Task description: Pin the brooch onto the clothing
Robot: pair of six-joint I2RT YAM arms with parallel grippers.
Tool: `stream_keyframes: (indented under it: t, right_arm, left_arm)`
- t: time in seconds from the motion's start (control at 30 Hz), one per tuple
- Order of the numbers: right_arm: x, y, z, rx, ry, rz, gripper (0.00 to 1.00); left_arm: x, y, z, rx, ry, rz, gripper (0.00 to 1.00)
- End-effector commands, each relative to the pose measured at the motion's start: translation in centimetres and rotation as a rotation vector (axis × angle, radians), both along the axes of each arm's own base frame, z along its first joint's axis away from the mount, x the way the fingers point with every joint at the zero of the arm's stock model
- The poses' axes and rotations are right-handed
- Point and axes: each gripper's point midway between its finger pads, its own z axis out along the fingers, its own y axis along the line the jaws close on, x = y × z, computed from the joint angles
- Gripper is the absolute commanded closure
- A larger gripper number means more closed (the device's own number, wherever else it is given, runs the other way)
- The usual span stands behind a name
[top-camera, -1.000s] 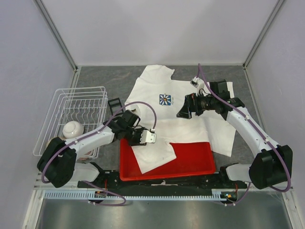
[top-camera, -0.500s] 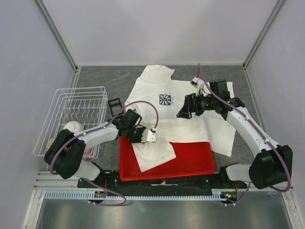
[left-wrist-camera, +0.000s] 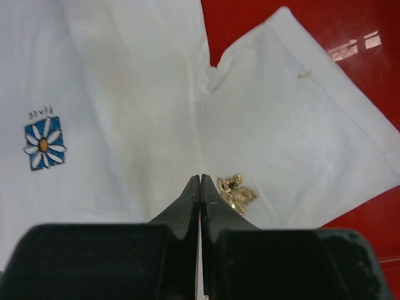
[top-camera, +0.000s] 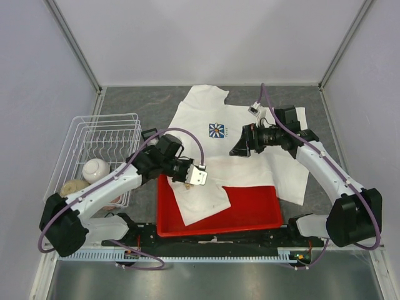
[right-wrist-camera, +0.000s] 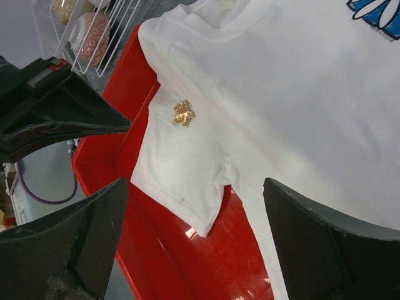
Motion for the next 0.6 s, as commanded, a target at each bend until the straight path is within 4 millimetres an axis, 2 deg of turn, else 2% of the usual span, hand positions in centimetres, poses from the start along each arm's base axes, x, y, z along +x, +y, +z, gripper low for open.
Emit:
stream_keyframes:
  t: [0.0, 0.07, 0.13, 0.23, 0.33, 0.57]
  right_arm:
    - [-0.8, 1.5, -0.2, 0.085, 0.054, 0.056, 0.05]
    - [-0.8, 1.6, -0.4, 0.084, 0.063, 0.060, 0.05]
    - [-0.8, 1.6, -0.2, 0.084, 0.056, 0.061, 0.05]
    - [-0.8, 1.5, -0.4, 0.075, 0.052, 0.053, 0.05]
    - [-0.7, 1.4, -0.7, 0.062, 0.053, 0.045, 0.04]
    - [0.1, 1.1, -0.9, 0.037, 0.047, 0.014, 0.04]
  left_arm:
    - [-1.9, -1.3, 2.8, -0.038, -0.033, -0.089, 0.98]
    - [-1.0, -0.5, 1.4, 0.026, -0.026, -0.027, 0.95]
    - [-0.4, 0.9, -1.0, 0.094, 0.011, 0.012, 0.88]
    - [0.0, 2.1, -3.1, 0.141, 0.038, 0.015, 0.82]
    - [0.6, 2.4, -4.3, 0.187, 0.055, 0.018, 0.78]
    - [1.3, 2.6, -6.6, 0.258, 0.083, 0.015, 0.76]
